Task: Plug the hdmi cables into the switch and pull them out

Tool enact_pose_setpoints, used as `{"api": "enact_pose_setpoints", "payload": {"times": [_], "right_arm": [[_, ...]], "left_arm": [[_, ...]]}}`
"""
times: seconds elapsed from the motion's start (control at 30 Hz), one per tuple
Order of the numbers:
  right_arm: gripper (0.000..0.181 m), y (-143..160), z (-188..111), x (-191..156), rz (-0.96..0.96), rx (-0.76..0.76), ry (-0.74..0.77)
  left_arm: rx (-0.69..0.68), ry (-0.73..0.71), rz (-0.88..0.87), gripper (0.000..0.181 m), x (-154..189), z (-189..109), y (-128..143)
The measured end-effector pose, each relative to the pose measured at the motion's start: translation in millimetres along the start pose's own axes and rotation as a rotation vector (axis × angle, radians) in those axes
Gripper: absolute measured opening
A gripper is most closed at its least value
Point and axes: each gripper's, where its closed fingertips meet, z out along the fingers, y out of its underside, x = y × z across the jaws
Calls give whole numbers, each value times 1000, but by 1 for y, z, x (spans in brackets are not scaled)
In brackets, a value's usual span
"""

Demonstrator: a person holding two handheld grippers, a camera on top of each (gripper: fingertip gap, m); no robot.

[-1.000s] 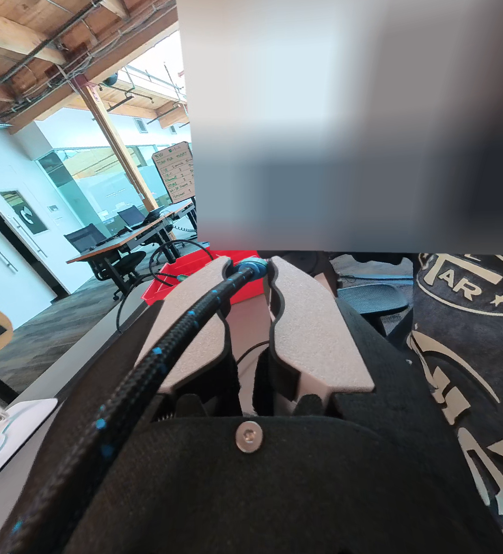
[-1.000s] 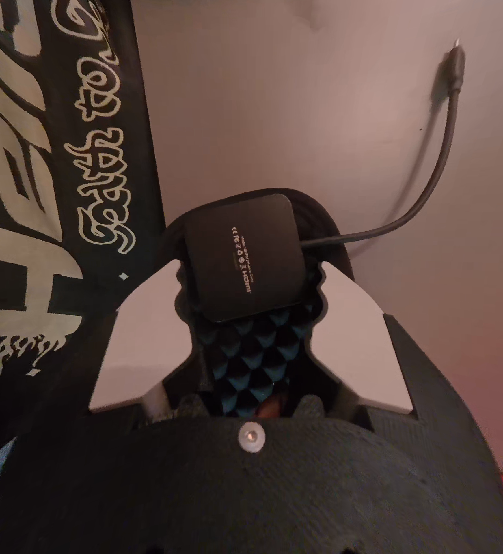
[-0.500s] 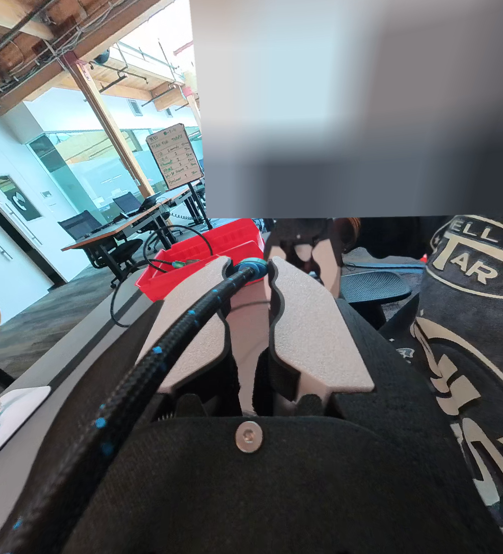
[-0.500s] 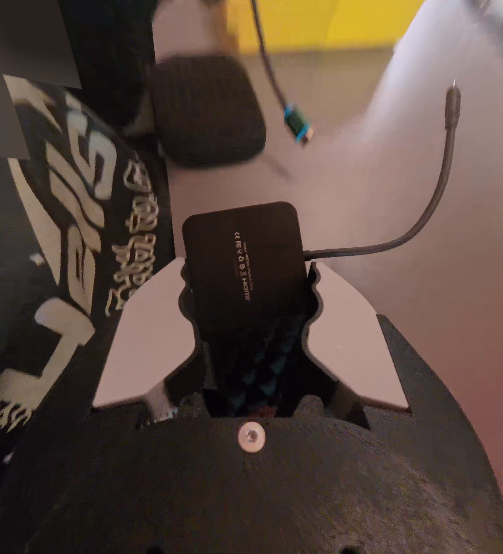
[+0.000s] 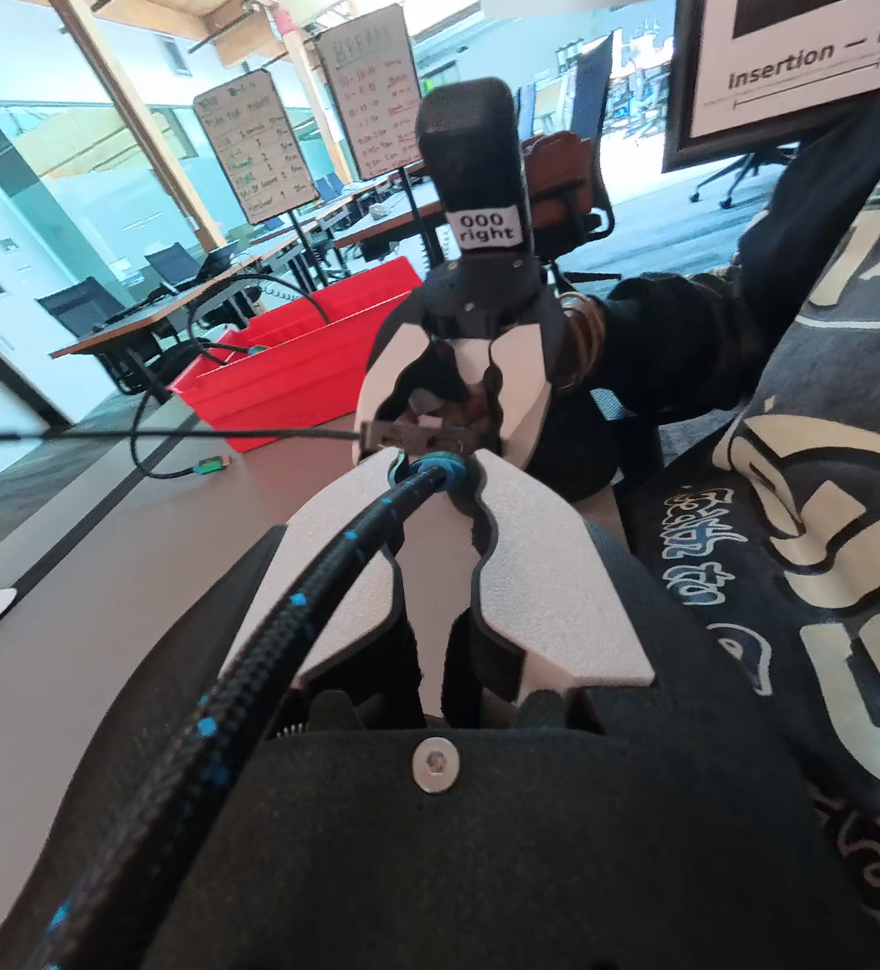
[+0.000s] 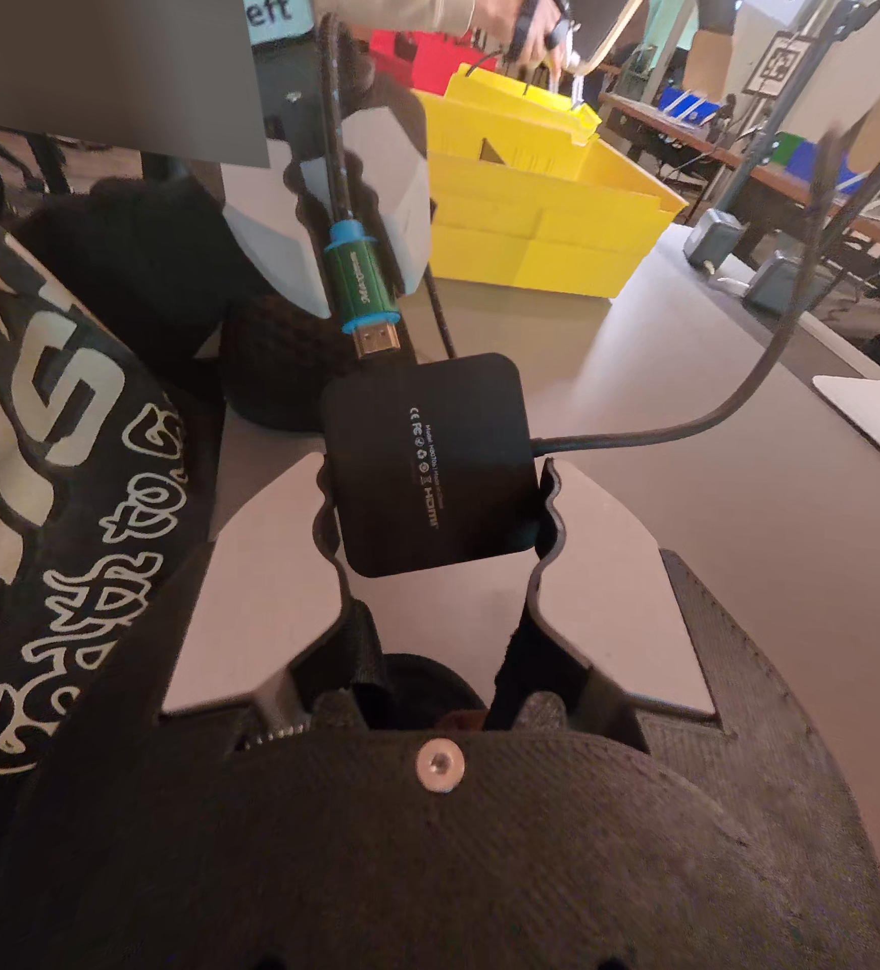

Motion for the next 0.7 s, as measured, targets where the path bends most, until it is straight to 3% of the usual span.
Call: {"api": "enact_pose_setpoints", "payload": {"times": [0.3,0.7], "right_arm": [[76,5,3,-9,-44,-23,-26],[76,0,-2,-8,-32,32,-36]], "left_arm": [[-26,58,3,21,11,8,6],[4,23,65,22,11,12,2]]}}
